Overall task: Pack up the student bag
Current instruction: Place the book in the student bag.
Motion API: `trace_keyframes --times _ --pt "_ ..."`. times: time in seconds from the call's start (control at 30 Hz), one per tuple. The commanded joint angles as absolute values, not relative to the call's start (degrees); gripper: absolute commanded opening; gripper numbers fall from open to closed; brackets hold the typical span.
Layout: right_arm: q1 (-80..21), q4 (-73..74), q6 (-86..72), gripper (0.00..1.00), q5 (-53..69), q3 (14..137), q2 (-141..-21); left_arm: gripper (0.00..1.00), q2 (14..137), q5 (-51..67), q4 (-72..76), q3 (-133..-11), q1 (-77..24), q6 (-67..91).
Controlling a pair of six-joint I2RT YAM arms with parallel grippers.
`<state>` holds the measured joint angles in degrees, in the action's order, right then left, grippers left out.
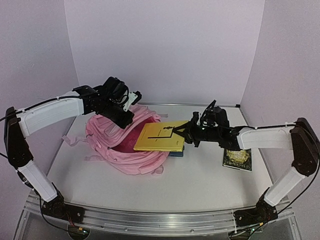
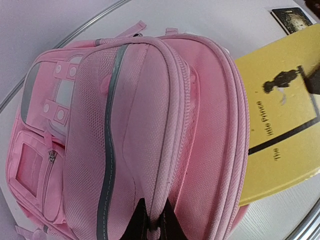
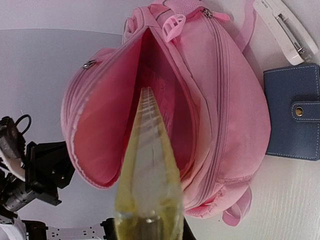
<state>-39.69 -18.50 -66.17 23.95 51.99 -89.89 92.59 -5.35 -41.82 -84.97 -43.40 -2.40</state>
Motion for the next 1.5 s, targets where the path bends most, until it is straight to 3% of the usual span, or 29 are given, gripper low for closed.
trace_keyframes --times 0.0,0.43,0.6,0.7,0.87,0.97,1.33,1.47 --pt "-42.8 -33.7 -71.9 0.00 18.4 58.9 -96.5 0.00 85.6 -0.5 -30.3 -83.2 -43.6 -1.0" --pt "-54.1 -38.9 -80.8 0.00 -6.6 74.1 -121.3 0.00 84.0 6.0 -25.5 -78.4 -43.3 2.3" --pt "-56.3 -36.3 -78.8 0.13 -9.6 83.4 -128.4 0.00 84.0 6.8 -24.8 -76.7 -43.2 2.6" --pt "-56.6 -31.8 -74.9 0.23 -11.1 85.4 -128.6 0.00 84.2 7.1 -24.6 -76.0 -43.2 2.8" --pt "-56.6 -26.0 -72.2 0.51 -13.5 80.7 -123.5 0.00 83.9 6.7 -24.7 -75.7 -43.2 2.7" --pt "-56.7 -23.6 -70.7 0.61 -13.4 77.0 -119.5 0.00 83.4 6.1 -24.6 -75.5 -43.2 2.5" --pt "-57.3 -16.7 -68.7 0.64 -10.3 70.0 -112.1 0.00 82.8 4.6 -24.7 -75.5 -43.1 1.9" --pt "-59.4 -11.4 -66.5 0.64 -15.6 72.0 -111.8 0.00 82.9 4.7 -24.8 -75.4 -43.1 2.0"
